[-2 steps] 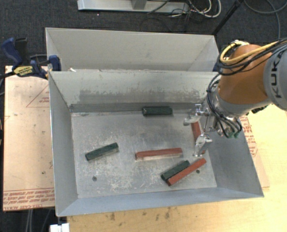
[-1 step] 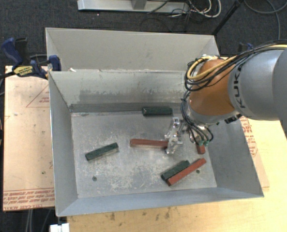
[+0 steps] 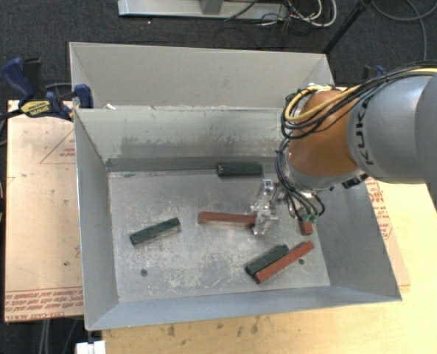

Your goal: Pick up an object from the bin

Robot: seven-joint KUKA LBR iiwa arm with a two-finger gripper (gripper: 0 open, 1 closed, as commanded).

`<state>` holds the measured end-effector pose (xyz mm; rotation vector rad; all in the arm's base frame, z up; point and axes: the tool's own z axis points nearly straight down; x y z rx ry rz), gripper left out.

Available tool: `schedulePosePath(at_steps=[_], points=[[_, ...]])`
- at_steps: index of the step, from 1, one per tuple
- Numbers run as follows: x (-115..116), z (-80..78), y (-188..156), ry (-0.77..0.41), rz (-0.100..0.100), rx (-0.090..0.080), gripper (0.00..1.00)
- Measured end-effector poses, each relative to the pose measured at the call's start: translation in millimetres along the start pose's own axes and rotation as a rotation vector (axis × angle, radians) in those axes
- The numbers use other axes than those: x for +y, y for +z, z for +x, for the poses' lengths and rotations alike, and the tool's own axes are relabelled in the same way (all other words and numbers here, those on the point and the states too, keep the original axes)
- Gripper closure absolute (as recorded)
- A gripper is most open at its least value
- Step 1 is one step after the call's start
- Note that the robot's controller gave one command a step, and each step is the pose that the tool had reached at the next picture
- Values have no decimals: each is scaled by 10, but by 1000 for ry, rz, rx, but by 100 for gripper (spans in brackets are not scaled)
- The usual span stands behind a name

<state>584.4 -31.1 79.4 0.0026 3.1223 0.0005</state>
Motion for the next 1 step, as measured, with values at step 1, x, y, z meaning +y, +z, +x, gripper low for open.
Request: schedulePosePath(at_steps=[1], points=[[139,139,-1527,19,0,11,100]])
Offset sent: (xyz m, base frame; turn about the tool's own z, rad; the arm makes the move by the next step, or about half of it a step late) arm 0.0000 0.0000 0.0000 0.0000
